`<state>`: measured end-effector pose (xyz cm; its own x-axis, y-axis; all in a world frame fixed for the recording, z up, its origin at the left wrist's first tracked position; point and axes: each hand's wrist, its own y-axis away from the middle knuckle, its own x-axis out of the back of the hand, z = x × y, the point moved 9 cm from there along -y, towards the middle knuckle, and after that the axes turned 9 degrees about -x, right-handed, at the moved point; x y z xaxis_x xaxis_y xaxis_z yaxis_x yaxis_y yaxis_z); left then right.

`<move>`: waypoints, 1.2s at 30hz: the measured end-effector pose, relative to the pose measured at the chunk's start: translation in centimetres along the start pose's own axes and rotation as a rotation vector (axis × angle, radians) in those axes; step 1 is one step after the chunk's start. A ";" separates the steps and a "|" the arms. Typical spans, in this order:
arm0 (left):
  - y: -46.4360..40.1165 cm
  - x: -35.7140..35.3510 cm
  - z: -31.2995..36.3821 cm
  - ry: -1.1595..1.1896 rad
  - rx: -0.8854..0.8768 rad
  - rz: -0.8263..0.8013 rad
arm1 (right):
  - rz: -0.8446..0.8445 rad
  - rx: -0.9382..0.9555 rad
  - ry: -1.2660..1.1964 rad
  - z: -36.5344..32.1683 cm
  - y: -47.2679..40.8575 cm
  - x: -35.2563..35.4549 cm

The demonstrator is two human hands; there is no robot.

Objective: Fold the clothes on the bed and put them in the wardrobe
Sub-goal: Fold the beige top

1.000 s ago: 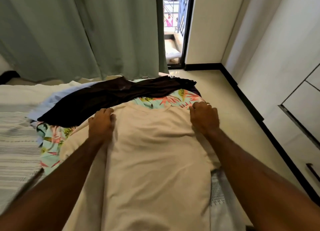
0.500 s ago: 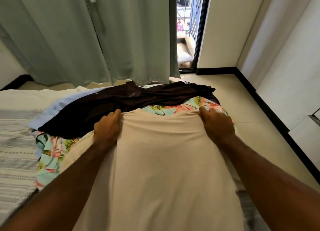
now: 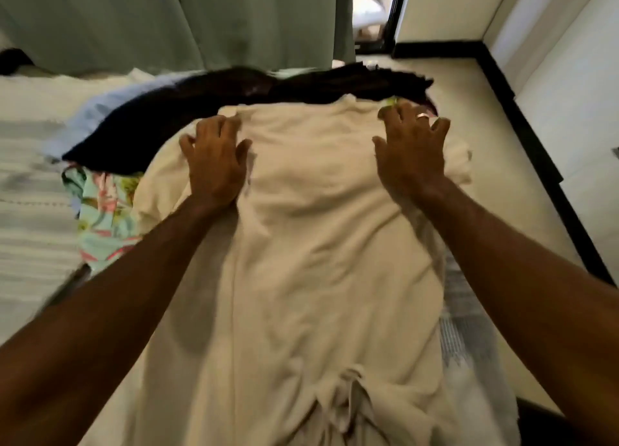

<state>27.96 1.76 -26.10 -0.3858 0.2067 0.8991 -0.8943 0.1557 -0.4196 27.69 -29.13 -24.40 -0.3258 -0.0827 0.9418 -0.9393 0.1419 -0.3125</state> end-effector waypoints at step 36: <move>49.7 17.3 6.4 0.183 0.013 -0.101 | -0.184 -0.088 -0.863 7.4 40.6 11.4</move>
<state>-24.62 6.88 -30.58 -0.2478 0.3633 0.8981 -0.9296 0.1721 -0.3261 -15.02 -31.65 -27.24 -0.1714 -0.8217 0.5435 -0.9847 0.1253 -0.1211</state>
